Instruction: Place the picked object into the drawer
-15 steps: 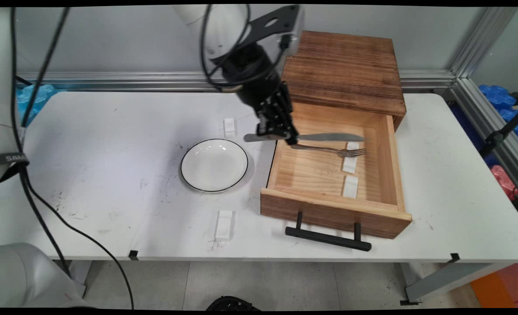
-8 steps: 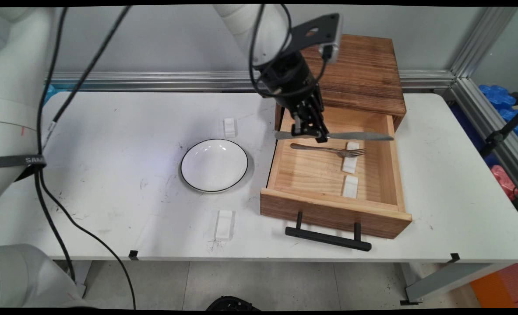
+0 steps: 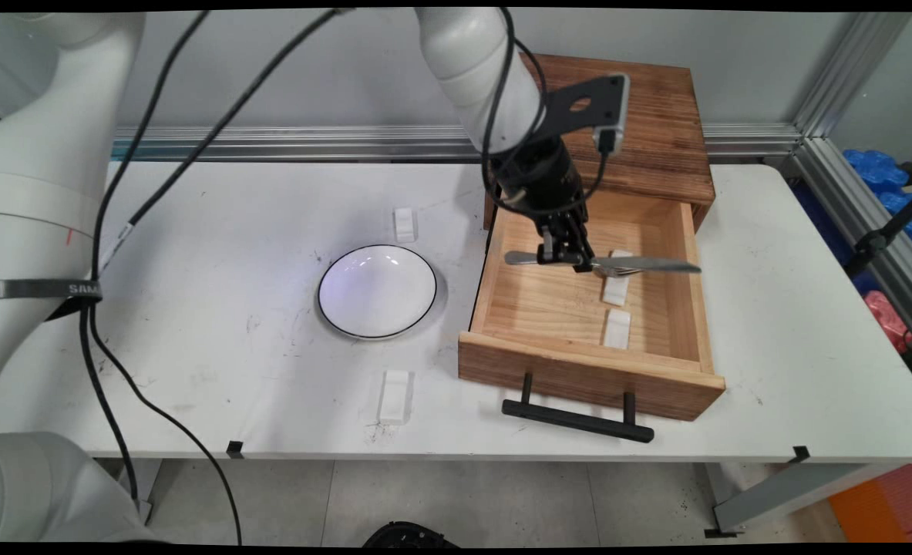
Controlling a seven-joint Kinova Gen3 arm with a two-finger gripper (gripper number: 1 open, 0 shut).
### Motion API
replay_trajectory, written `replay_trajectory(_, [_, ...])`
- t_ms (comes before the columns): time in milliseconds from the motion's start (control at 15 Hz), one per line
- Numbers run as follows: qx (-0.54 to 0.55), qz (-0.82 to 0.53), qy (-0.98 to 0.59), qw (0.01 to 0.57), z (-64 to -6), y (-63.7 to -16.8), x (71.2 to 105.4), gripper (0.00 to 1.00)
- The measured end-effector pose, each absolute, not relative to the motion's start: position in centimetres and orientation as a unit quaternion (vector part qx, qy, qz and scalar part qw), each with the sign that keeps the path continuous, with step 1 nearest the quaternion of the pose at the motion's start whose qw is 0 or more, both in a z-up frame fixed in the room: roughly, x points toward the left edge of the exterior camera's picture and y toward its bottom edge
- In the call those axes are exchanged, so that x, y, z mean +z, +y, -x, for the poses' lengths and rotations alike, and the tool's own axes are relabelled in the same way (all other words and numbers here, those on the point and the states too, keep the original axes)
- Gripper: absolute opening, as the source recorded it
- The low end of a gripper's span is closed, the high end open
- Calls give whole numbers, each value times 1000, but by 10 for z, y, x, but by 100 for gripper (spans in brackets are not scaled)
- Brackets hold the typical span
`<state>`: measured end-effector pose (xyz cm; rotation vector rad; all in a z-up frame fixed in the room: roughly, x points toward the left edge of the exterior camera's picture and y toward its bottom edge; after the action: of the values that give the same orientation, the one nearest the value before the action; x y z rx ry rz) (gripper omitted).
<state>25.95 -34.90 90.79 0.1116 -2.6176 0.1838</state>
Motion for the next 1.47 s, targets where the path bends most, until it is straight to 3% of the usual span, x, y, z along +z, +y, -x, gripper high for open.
replay_trajectory(800, [56, -60, -967, 239, -231, -365, 853, 0])
replay_trajectory(1467, [47, -75, -969, 229, -222, -367, 828, 0])
